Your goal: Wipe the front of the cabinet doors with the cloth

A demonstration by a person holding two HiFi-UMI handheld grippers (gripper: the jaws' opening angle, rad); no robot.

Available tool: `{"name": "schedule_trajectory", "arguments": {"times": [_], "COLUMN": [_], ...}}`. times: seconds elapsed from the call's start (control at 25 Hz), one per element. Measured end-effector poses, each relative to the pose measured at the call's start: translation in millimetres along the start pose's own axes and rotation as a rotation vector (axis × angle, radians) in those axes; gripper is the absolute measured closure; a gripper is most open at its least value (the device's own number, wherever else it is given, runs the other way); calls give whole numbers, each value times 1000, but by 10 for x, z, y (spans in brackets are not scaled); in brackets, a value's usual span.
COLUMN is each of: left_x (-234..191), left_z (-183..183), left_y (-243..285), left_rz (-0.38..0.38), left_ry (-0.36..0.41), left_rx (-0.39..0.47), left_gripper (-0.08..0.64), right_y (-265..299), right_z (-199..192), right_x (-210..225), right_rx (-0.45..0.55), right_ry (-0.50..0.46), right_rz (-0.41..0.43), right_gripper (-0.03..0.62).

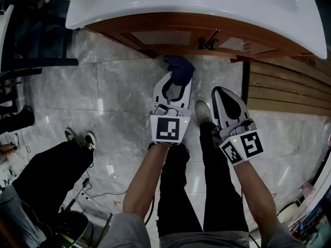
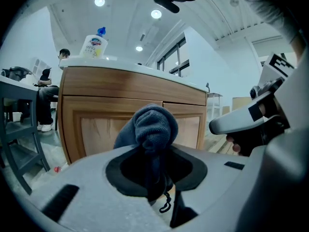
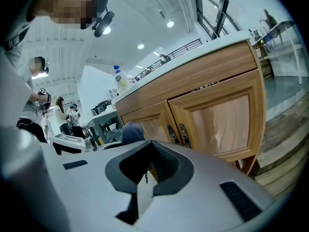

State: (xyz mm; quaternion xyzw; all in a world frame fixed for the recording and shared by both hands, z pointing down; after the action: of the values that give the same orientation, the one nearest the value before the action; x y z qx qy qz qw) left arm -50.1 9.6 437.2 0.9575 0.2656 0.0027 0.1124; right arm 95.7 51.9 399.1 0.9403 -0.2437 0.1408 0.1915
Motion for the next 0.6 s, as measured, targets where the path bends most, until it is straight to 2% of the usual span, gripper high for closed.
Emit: {"name": "schedule_trajectory", "arguments": {"times": [0.32,0.6], "left_x": [-435,-747], "left_z": [-212,-441], "left_y": [-143,-166], "left_rz": [114,165], "left_ry": [-12,9], "left_rx": [-26,-22], "left_gripper": [463,463], "right_y": [200,361], "right_z": [-67,-194], "right_x": [-92,-103], "right_rx": [-13,-22], "right_ry": [-8,-19], "right_rz": [33,37], "right_gripper": [583,583]}}
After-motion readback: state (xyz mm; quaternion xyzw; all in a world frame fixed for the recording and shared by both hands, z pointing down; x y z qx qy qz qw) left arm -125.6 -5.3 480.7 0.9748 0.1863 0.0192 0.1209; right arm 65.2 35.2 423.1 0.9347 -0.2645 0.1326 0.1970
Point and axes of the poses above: the fingertips, and each gripper's own axes: y forward along the fingers, x to its right, z out of its top, the point moved 7 cm from there along -y, backward along the fingers, and after that the axes turned 1 degree about x, right-handed, at the moved point
